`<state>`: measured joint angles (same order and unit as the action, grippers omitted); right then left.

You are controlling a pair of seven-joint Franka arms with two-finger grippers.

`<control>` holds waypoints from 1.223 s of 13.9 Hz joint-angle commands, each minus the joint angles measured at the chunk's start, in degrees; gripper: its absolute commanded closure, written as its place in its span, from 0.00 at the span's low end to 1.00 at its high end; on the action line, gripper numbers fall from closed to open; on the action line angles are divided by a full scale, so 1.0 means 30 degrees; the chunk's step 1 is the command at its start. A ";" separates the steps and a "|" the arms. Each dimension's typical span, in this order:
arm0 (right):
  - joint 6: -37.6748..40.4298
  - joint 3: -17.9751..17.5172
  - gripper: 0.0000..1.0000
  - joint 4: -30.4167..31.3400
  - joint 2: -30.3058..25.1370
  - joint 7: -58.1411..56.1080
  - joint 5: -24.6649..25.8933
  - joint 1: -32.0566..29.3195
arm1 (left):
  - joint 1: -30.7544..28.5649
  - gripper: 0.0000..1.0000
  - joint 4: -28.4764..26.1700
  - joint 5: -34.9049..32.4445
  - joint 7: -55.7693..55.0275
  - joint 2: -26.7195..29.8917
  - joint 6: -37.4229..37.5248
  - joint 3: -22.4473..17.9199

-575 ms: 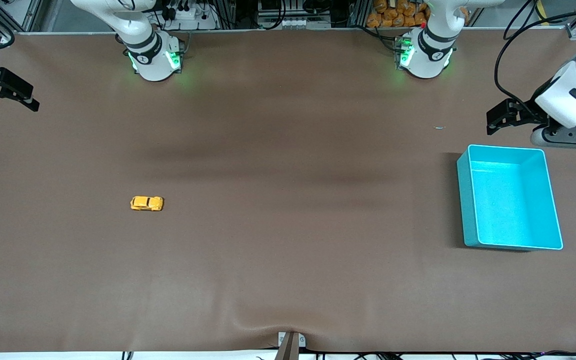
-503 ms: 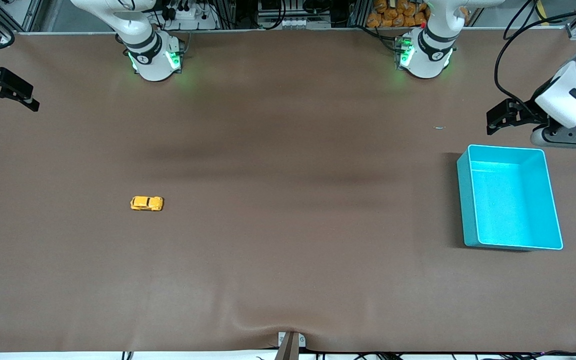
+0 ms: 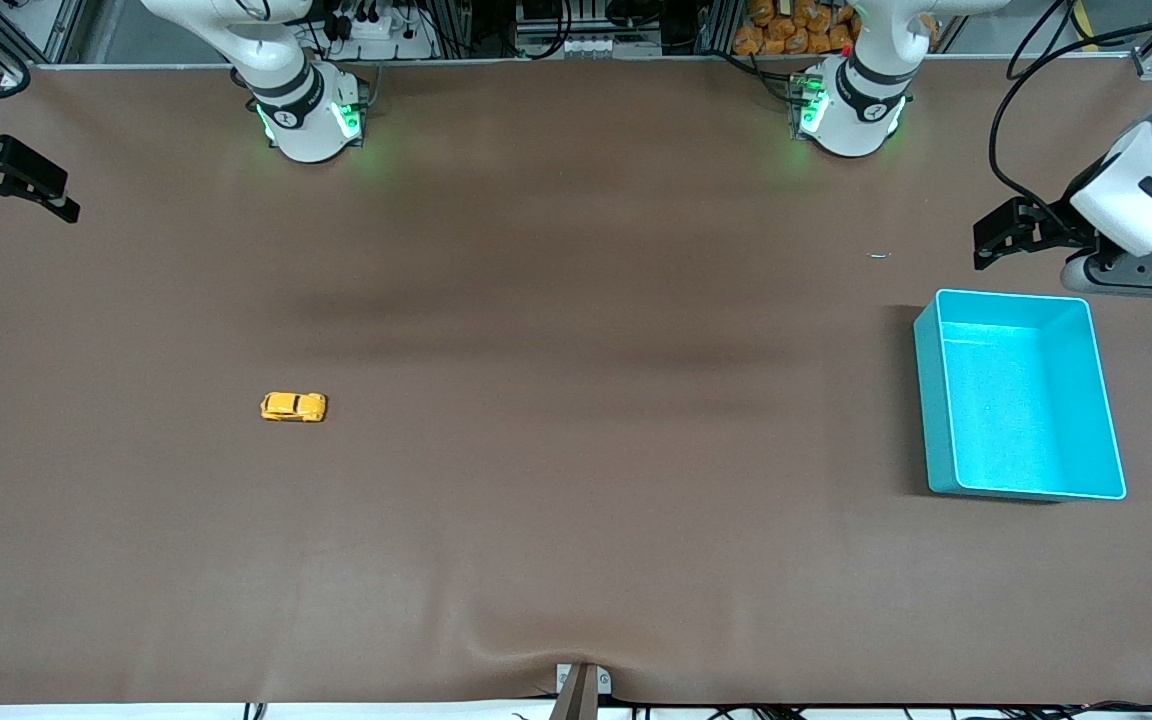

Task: Wind and store yellow beetle car
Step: 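Reach the right gripper toward the small yellow toy car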

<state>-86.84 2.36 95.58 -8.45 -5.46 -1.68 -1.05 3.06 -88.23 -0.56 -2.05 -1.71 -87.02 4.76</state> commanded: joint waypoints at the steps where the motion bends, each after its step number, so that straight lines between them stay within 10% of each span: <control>1: 0.0062 -0.0290 0.00 -0.0045 0.0646 -0.2119 0.0263 0.0491 | 0.0005 0.00 0.0377 -0.0019 0.0275 -0.0133 0.0060 -0.0063; 5: -0.0841 -0.0290 0.00 0.0567 0.3223 -0.8398 0.0471 0.0818 | 0.0093 0.00 0.0377 -0.0663 0.0304 -0.0104 -0.0028 0.0084; 11: -0.9359 -0.0290 0.00 0.7036 0.3956 -1.5680 0.2315 0.2898 | 0.0063 0.00 0.0377 -0.0458 0.0304 -0.0133 -0.0028 0.0113; 17: -1.4729 -0.0290 0.00 0.8569 0.7793 -2.1581 0.2317 0.2811 | 0.0064 0.00 0.0406 -0.0458 0.0304 -0.0162 -0.0057 0.0142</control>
<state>-128.52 1.56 121.31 12.30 -65.42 4.14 7.48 3.11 -88.03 -1.10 -1.79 -1.71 -87.07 5.08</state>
